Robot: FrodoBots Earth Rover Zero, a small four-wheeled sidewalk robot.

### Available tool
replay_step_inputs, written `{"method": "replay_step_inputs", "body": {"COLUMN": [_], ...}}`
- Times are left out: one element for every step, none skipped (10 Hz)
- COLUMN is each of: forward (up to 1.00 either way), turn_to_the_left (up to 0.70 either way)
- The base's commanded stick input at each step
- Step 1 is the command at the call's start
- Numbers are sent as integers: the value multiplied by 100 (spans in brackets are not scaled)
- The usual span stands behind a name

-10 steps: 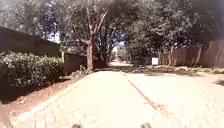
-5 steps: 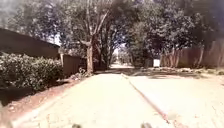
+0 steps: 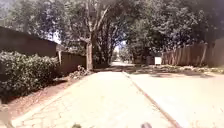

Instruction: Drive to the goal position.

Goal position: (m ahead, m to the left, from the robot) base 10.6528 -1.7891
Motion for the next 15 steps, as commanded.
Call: {"method": "replay_step_inputs", "body": {"forward": [70,70,70,70,70,70,70,70,70,70,70,70,70,70,70], "turn_to_the_left": [0,0,0,0,0,0,0,0,0,0,0,0,0,0,0]}}
